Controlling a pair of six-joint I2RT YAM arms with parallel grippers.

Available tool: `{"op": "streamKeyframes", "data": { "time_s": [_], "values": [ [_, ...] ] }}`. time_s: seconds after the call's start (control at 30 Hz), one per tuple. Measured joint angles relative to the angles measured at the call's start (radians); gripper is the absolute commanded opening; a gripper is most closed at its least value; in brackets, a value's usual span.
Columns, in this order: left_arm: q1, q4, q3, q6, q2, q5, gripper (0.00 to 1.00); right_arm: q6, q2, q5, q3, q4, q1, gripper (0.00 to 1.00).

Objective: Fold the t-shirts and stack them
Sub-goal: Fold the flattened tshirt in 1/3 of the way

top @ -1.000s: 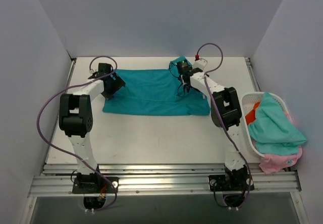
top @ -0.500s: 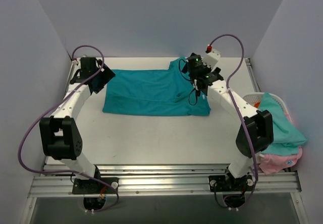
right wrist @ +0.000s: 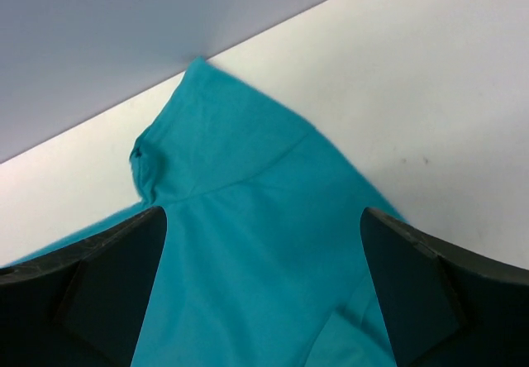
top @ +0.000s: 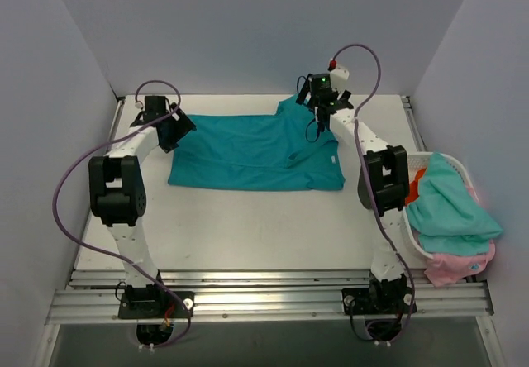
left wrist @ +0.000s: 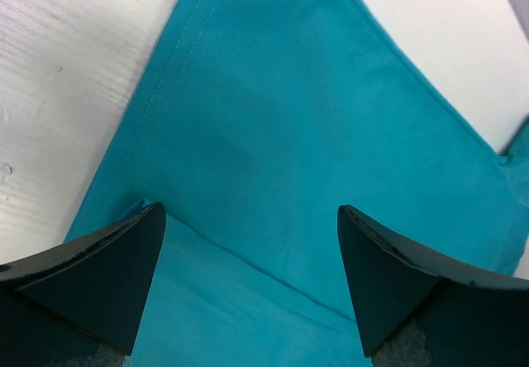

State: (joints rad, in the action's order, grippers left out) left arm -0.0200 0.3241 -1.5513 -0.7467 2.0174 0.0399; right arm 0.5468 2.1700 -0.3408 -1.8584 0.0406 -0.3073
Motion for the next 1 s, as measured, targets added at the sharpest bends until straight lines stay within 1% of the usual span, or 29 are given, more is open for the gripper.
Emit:
{"op": "streamKeyframes", "data": {
  "time_s": [0.1, 0.23, 0.47, 0.6, 0.7, 1.0],
  "values": [
    [0.005, 0.003, -0.039, 0.002, 0.066, 0.019, 0.94, -0.037, 0.106, 0.028, -0.143, -0.002, 0.039, 1.0],
    [0.008, -0.001, -0.15, 0.007, 0.143, 0.032, 0.94, -0.069, 0.236, 0.085, -0.305, -0.035, 0.087, 1.0],
    [0.016, -0.023, -0.312, 0.02, 0.246, 0.045, 0.94, -0.081, 0.46, 0.217, -0.47, -0.124, 0.132, 1.0],
    [0.037, -0.028, -0.365, 0.023, 0.303, 0.045, 0.94, -0.079, 0.572, 0.274, -0.547, -0.164, 0.138, 1.0],
    [0.049, -0.027, -0.375, 0.023, 0.323, 0.045, 0.94, -0.071, 0.613, 0.311, -0.575, -0.204, 0.138, 1.0],
    [0.051, -0.057, -0.353, 0.022, 0.319, 0.056, 0.94, -0.022, 0.656, 0.373, -0.639, -0.282, 0.128, 1.0]
  ]
}}
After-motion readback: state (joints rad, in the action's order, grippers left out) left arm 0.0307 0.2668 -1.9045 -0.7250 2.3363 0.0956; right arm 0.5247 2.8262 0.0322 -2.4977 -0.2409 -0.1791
